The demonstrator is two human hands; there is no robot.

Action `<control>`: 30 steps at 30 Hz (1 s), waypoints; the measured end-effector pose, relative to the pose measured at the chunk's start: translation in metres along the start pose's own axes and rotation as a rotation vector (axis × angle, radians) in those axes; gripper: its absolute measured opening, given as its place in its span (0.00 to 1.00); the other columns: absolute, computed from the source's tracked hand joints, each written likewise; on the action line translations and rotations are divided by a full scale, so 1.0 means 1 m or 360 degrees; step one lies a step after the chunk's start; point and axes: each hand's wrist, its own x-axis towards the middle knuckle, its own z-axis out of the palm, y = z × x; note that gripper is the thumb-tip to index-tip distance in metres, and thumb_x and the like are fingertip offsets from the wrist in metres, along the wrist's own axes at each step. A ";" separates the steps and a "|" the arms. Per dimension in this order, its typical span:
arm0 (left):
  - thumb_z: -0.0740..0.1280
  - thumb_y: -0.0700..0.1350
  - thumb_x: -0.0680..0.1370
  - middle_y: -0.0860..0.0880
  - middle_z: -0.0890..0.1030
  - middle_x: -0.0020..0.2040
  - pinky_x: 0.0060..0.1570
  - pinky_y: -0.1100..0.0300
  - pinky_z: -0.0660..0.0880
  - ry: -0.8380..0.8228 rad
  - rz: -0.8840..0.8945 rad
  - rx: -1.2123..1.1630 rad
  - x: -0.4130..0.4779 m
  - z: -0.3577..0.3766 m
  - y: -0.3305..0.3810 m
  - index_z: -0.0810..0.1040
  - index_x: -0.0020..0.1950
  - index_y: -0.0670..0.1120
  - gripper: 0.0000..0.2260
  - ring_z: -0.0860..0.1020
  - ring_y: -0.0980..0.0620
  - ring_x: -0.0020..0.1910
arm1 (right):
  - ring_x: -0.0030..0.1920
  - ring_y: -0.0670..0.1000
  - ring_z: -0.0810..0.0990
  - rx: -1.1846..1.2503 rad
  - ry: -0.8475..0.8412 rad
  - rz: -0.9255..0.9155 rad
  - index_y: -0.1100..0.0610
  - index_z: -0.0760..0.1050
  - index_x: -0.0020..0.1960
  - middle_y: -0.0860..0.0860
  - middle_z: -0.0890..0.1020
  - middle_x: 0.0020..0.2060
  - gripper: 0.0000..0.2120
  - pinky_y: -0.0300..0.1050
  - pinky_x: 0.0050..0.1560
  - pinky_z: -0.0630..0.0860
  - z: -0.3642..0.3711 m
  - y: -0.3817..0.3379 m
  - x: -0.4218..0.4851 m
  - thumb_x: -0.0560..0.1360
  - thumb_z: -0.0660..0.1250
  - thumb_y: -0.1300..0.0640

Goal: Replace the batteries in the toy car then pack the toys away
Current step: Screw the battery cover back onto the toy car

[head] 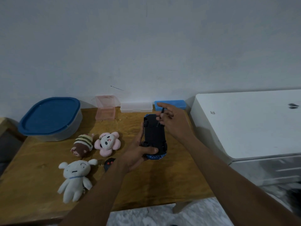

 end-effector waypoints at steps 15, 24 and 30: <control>0.67 0.24 0.72 0.46 0.79 0.64 0.59 0.43 0.76 0.0044 -0.0013 -0.0018 -0.007 0.003 -0.005 0.55 0.75 0.68 0.47 0.79 0.44 0.61 | 0.50 0.45 0.81 -0.0224 0.0045 -0.0072 0.54 0.77 0.63 0.47 0.81 0.48 0.17 0.32 0.50 0.79 0.001 -0.004 -0.003 0.77 0.63 0.66; 0.66 0.24 0.72 0.47 0.79 0.64 0.63 0.38 0.71 0.0030 -0.0017 -0.0035 -0.006 0.000 -0.008 0.55 0.75 0.68 0.48 0.77 0.43 0.63 | 0.50 0.45 0.82 -0.0161 0.0051 -0.0002 0.52 0.75 0.65 0.48 0.83 0.48 0.16 0.46 0.54 0.81 0.003 0.001 -0.006 0.79 0.64 0.63; 0.65 0.24 0.72 0.46 0.80 0.63 0.64 0.37 0.70 0.0038 -0.0017 -0.0079 -0.005 0.000 -0.007 0.55 0.74 0.69 0.48 0.78 0.42 0.62 | 0.50 0.47 0.82 -0.0040 0.0113 0.0156 0.53 0.73 0.63 0.51 0.83 0.48 0.14 0.51 0.52 0.81 0.003 0.002 -0.001 0.78 0.65 0.60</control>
